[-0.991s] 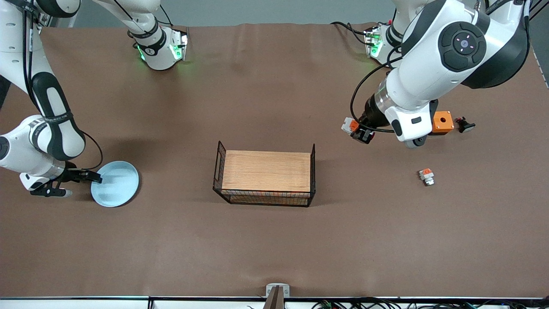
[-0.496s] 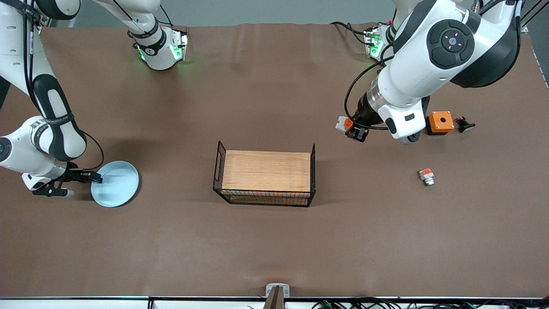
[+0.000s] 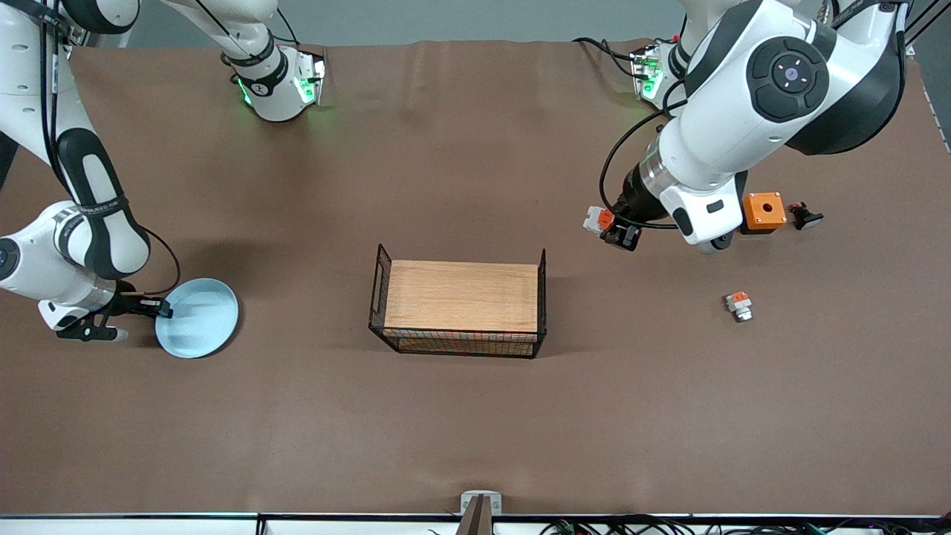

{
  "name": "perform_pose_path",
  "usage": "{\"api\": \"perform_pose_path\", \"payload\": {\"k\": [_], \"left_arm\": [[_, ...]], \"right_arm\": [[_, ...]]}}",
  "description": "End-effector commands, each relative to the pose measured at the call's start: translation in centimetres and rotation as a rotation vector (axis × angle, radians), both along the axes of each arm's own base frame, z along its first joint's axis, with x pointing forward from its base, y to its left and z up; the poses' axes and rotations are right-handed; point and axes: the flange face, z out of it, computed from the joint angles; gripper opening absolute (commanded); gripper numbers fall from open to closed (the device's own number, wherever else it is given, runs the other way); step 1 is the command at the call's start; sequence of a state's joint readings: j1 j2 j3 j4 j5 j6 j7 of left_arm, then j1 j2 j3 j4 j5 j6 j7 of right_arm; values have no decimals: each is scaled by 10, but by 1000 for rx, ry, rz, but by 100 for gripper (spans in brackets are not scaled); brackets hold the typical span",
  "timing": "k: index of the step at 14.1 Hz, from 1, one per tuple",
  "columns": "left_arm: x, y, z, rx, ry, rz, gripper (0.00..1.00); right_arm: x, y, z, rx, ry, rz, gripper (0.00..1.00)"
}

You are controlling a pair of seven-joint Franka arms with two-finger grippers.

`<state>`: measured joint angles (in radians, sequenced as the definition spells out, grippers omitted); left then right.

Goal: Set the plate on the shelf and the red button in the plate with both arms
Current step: 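Move the right gripper to the rim of the light blue plate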

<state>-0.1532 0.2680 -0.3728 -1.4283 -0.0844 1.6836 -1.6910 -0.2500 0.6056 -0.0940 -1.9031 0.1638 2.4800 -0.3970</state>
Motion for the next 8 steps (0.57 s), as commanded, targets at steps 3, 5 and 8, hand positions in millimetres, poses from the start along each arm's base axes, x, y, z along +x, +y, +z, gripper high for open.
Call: {"api": "perform_pose_path", "payload": {"k": [3,5,8], "left_arm": [[2,2,3,-3,-8,20,28],[2,3,4,-4,-8,22,28],[2,4,4,-4,-8,25,28]], "right_arm": [[-2,-1,-1,19,-2,-6,14],[0,-2,4,19,-6,-6,5],[12,-2,23,42,18,2,3]]}}
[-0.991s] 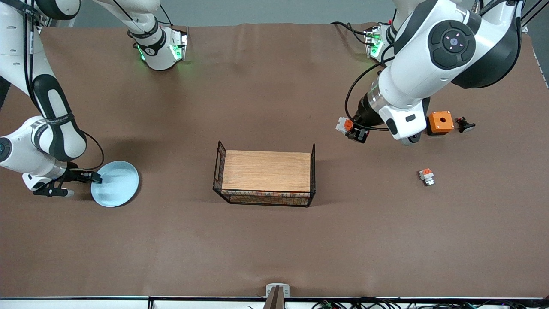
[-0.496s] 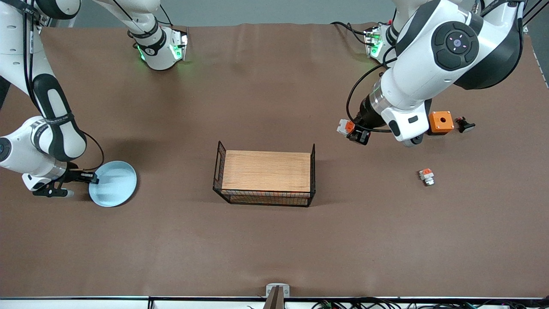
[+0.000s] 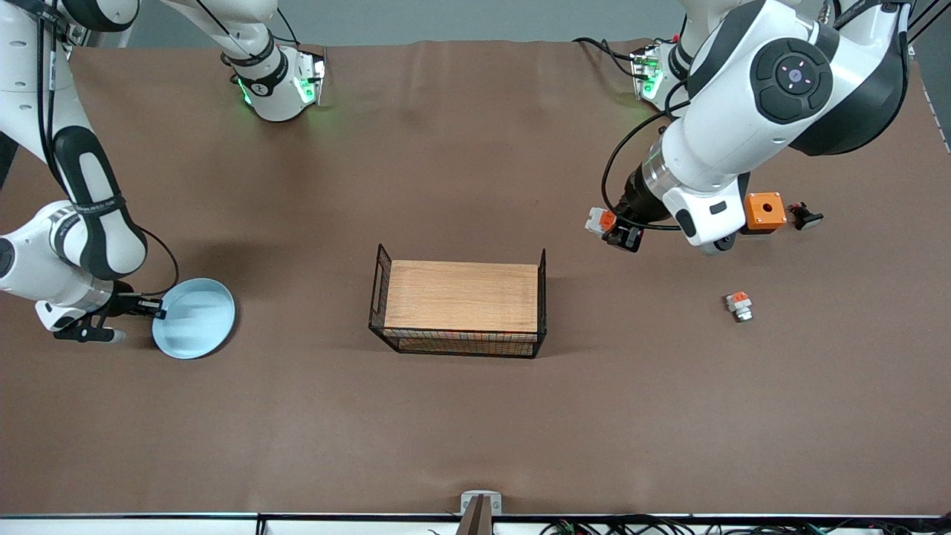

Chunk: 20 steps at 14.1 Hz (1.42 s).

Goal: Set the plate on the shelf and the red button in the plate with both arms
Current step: 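Move the right gripper to the rim of the light blue plate, then grip the plate rim with the right gripper and lift it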

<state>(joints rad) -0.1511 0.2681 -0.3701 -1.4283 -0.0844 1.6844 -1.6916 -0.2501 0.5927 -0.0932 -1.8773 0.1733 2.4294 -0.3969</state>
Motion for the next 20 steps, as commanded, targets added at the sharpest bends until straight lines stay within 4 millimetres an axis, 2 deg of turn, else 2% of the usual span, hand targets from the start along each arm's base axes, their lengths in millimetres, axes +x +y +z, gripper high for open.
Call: {"api": "perform_pose_path", "payload": {"k": [1,4,7,9,11,14,16,19,20], "left_arm": [[0,0,5,-5,-8,24,29],[0,-1,3,12,-8,57,29],[-2,-4,2,22,-11,56,29],[-1,-4,1,23,-10,56,30],[1,-4,-3,29,-9,55,30],[0,-5,-4,29,-7,54,30],[0,-5,-4,29,-7,54,30],[0,-5,-4,29,-7,54,30],[1,-5,-4,30,-8,54,30]], "right_arm": [[11,-4,20,33,18,6,2],[20,1,58,48,27,-50,1],[17,23,107,76,75,-107,0],[8,37,150,96,122,-179,0],[-4,56,204,109,170,-290,0],[-16,110,280,89,233,-510,0],[-26,148,319,70,249,-638,0],[-41,214,358,38,251,-832,0],[-45,242,367,27,248,-891,0]]}}
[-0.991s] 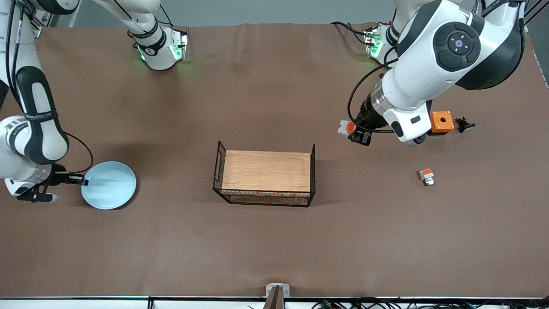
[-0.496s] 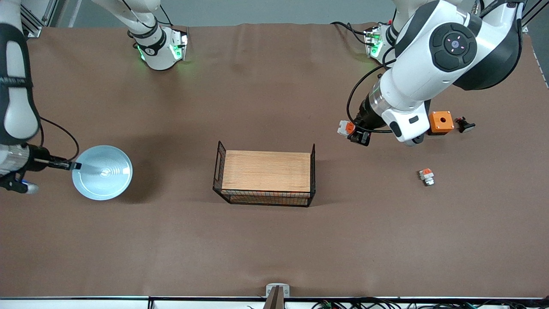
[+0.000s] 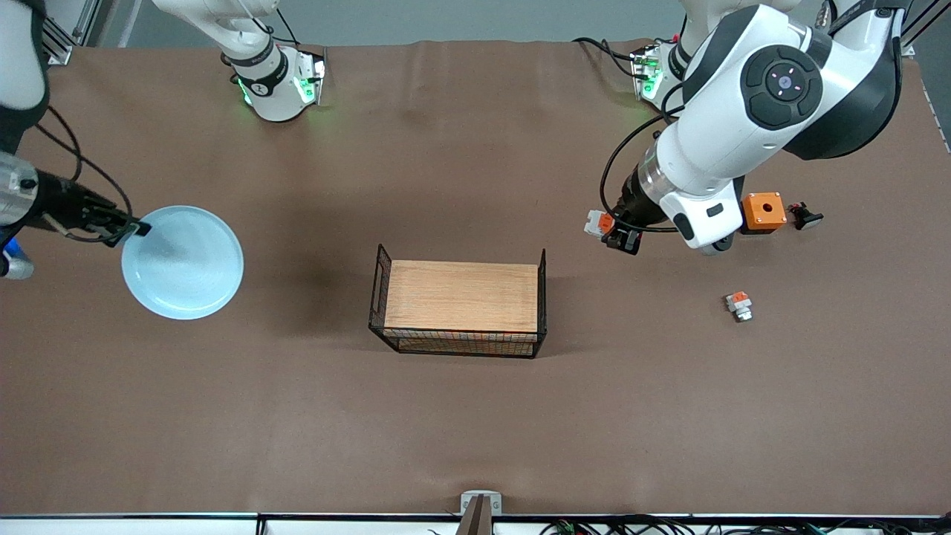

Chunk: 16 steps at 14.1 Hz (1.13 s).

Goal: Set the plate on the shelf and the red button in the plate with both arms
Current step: 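Grip the plate rim with the right gripper and lift it, then carry the plate over the basket and lower it inside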

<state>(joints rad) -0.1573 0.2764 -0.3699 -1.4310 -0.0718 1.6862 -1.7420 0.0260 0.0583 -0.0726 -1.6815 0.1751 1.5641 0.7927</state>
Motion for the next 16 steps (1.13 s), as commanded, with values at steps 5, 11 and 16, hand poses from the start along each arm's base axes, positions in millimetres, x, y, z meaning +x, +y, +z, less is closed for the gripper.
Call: {"api": "perform_pose_path", "payload": {"k": [5,11,16], "left_arm": [[0,-2,3,12,-17,12,30],[0,-2,3,14,-18,11,30],[0,-2,3,14,-18,11,30]], "right_arm": [[-34,180,53,-79,1,-342,0],[-75,319,56,-115,-95,-564,0],[-89,396,12,-134,-139,-724,0]]}}
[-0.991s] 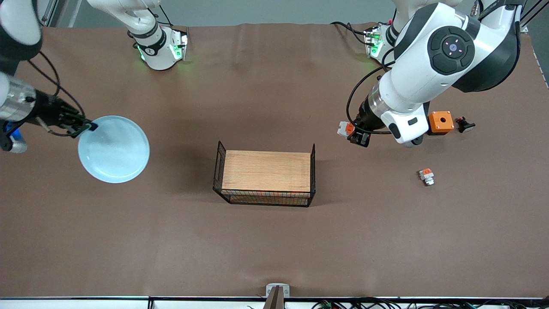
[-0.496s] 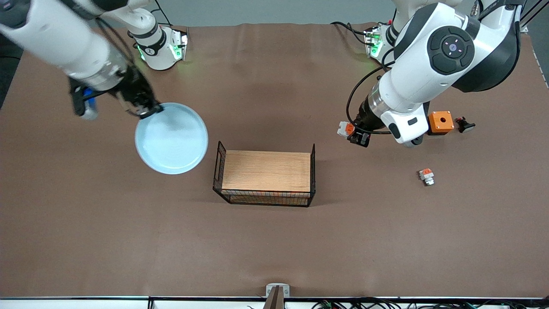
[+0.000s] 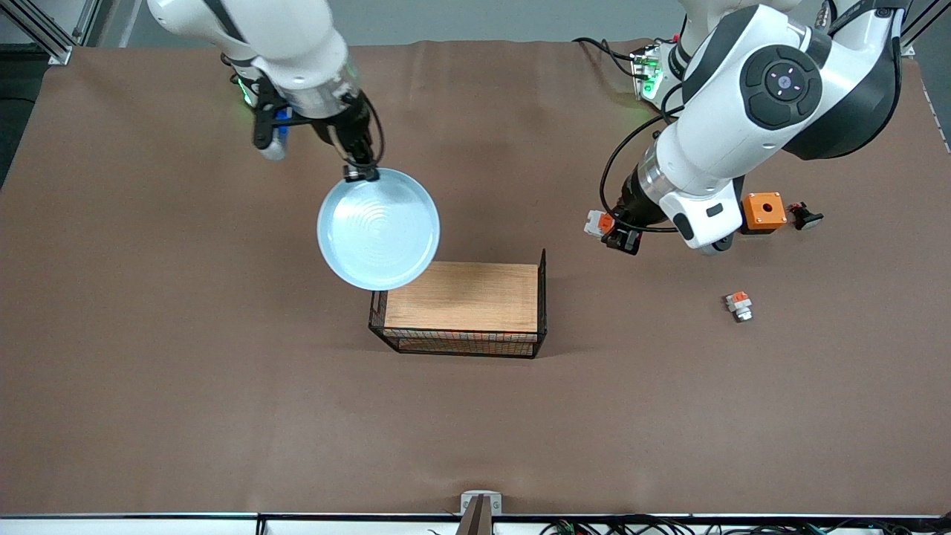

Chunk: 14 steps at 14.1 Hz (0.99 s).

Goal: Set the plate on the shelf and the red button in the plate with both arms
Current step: 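Carry the plate over the basket and lower it inside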

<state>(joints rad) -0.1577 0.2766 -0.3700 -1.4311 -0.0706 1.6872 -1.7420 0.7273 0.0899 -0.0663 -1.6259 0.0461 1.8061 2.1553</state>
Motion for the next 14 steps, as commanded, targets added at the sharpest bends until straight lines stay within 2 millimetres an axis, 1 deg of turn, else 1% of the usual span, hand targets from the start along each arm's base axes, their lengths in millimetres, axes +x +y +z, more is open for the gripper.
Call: {"api": "perform_pose_path", "payload": {"k": [1,5,6,9,11,14], "left_arm": [[0,-3,2,13,-16,10,30],[0,-3,3,13,-17,10,30],[0,-3,2,13,-16,10,30],[0,-3,2,13,-16,10,30],[0,-3,0,14,-13,10,30],[1,-3,0,13,-14,10,30]], "right_arm": [[1,30,-23,-3,-31,-98,0],[-3,69,-59,-22,-75,-160,0],[-7,82,-70,-25,-85,-164,0],[-13,108,-101,-58,-117,-196,0],[-12,116,-119,-67,-114,-213,0],[-10,127,-133,-76,-124,-211,0]]}}
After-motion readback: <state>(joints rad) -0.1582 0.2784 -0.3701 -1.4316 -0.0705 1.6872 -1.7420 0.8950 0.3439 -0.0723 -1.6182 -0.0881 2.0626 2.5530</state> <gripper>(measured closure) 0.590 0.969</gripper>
